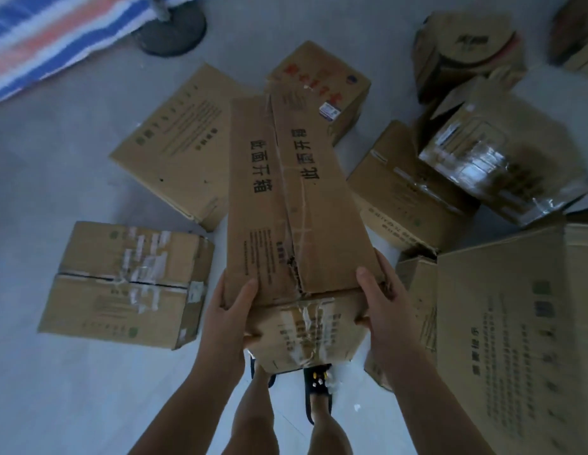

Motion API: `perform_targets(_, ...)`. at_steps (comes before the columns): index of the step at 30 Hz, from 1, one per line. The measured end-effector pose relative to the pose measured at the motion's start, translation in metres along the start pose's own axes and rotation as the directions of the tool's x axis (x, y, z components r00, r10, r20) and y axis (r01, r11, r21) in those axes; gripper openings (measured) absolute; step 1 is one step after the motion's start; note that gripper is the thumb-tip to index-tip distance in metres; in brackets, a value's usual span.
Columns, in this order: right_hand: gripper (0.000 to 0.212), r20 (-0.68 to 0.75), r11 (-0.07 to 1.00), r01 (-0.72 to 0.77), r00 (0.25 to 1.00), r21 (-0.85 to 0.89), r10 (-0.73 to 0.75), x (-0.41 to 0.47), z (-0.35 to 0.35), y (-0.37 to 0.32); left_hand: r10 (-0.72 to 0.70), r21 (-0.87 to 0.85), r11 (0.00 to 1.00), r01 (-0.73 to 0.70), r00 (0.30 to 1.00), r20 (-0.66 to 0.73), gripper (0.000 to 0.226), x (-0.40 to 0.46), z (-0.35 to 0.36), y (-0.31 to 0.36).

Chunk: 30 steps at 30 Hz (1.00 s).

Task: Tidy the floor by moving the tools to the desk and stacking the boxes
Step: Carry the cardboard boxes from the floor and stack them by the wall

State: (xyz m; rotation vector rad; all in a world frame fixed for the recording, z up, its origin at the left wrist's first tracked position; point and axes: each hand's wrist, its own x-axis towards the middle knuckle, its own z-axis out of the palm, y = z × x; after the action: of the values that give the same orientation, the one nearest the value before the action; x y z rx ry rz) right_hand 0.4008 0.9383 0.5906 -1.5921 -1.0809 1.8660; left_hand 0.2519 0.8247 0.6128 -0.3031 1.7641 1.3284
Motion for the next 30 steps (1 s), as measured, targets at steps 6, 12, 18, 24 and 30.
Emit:
perform_targets(6, 0.047, 0.193, 0.983, 0.086, 0.980, -0.164, -0.054, -0.088, -0.006, -0.028, 0.053, -0.125, 0.990, -0.061, 0.996, -0.071, 0.034, -0.107, -0.055, -0.013)
perform_targets(12, 0.036, 0.404, 0.931, 0.194, 0.913, -0.310, -0.055, -0.160, -0.011, -0.040, 0.071, -0.321, 0.934, -0.156, 0.962, -0.263, 0.027, -0.199, -0.093, -0.058)
perform_targets(18, 0.033, 0.592, 0.914, 0.236, 0.806, -0.330, 0.006, -0.219, 0.025, -0.022, 0.084, -0.480, 0.822, -0.305, 0.900, -0.428, 0.029, -0.261, -0.145, -0.092)
perform_targets(24, 0.046, 0.736, 0.869, 0.323, 0.674, -0.375, 0.067, -0.300, 0.076, 0.027, 0.043, -0.543, 0.715, -0.440, 0.804, -0.594, 0.028, -0.312, -0.223, -0.145)
perform_targets(30, 0.048, 0.816, 0.852, 0.349, 0.559, -0.391, 0.145, -0.418, 0.116, 0.109, -0.024, -0.565, 0.612, -0.553, 0.701, -0.713, 0.029, -0.385, -0.325, -0.223)
